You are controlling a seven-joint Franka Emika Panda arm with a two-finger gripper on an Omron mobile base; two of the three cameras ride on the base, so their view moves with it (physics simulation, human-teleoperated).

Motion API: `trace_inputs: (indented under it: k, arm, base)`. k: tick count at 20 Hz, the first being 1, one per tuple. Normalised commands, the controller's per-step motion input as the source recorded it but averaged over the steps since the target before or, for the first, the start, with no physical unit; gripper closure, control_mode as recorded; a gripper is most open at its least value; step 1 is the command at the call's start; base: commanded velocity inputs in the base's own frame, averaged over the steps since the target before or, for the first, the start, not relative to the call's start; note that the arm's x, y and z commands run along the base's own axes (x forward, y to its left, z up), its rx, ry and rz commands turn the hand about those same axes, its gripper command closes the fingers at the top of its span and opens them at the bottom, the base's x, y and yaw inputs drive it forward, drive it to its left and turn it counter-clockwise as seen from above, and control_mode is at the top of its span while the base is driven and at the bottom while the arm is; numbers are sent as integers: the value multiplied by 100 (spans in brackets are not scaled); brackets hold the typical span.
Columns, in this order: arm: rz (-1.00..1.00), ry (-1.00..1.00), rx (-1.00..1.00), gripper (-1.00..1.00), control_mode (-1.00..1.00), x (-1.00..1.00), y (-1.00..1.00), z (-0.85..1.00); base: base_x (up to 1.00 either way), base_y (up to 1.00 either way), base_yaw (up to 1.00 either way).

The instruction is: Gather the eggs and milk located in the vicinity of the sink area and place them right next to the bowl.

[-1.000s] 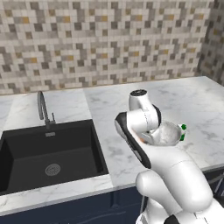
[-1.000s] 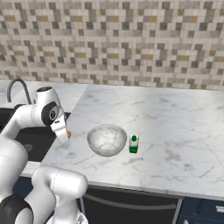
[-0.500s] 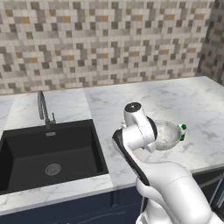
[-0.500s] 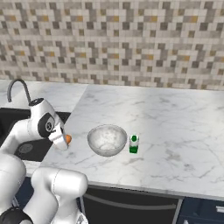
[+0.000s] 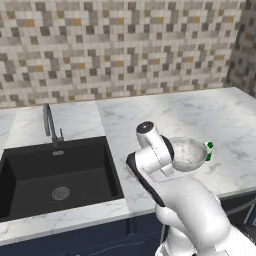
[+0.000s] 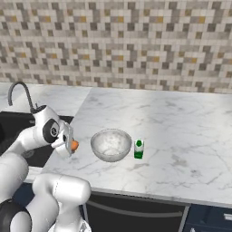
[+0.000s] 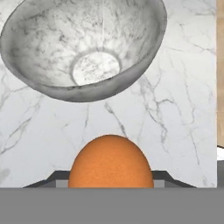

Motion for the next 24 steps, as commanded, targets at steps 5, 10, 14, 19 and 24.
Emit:
trace_inputs:
  k: [5,10,14,19,24]
  arm:
    - [-22,4,0,100,-100,35,0,0]
    - [-3,4,0,100,-100,17,-6,-11]
    - [0,2,0,100,-100,8,-24,-15]
    - [0,0,0,100,-100,0,-27,-20]
    - [0,0,0,100,-100,0,-1,-36]
  base:
    - [0,0,0]
    - [0,0,0]
    - [0,0,0]
    - [0,0,0]
    - [0,0,0]
